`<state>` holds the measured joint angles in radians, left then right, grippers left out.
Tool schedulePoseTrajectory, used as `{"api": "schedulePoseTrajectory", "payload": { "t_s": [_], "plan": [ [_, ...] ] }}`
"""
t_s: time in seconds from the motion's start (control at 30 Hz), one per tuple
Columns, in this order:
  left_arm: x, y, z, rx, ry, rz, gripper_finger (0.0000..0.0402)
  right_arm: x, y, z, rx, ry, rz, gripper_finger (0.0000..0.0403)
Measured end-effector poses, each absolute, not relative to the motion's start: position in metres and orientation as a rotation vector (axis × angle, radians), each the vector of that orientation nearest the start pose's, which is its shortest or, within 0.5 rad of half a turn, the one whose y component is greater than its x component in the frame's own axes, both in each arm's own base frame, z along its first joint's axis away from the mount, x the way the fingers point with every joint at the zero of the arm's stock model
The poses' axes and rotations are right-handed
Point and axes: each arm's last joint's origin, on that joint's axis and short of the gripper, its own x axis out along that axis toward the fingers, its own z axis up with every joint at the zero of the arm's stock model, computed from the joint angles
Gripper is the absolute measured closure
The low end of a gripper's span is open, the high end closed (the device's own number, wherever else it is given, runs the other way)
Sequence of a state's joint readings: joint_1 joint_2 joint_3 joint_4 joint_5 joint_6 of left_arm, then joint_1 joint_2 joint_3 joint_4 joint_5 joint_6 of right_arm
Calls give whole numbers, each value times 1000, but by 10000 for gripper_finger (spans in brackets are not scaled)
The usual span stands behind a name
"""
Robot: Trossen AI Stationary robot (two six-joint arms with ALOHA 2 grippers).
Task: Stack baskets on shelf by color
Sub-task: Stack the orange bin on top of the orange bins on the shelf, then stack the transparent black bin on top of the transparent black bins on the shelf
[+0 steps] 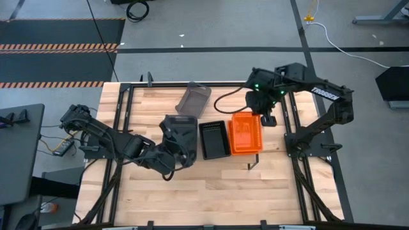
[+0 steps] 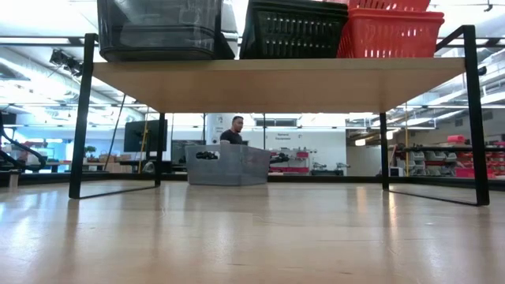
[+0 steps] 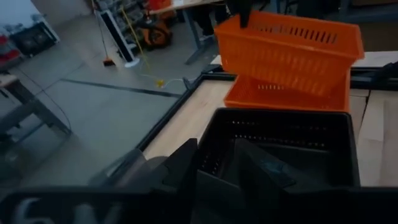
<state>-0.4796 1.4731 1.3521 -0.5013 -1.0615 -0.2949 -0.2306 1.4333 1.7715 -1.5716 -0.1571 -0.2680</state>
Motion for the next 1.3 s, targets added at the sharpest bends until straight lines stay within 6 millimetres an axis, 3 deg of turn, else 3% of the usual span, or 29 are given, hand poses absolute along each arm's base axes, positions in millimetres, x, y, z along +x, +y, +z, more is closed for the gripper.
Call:
{"api": "schedulePoseTrajectory", "payload": {
  "t_s": [0.4,0.63,0.97,1.17,1.3],
  "plan": [
    [290,-123,351,177,361,581,285,231,-40,391,41,1263,120,367],
    [291,-124,352,202,366,546,285,240,-39,394,28,1165,140,314],
    [291,-124,352,224,371,541,285,245,-45,396,-33,1130,-78,198],
    [291,-124,352,224,371,541,285,253,-53,402,-92,1039,-324,190],
    [291,-124,352,224,372,541,285,269,-56,407,-138,863,-303,199]
  ]
}}
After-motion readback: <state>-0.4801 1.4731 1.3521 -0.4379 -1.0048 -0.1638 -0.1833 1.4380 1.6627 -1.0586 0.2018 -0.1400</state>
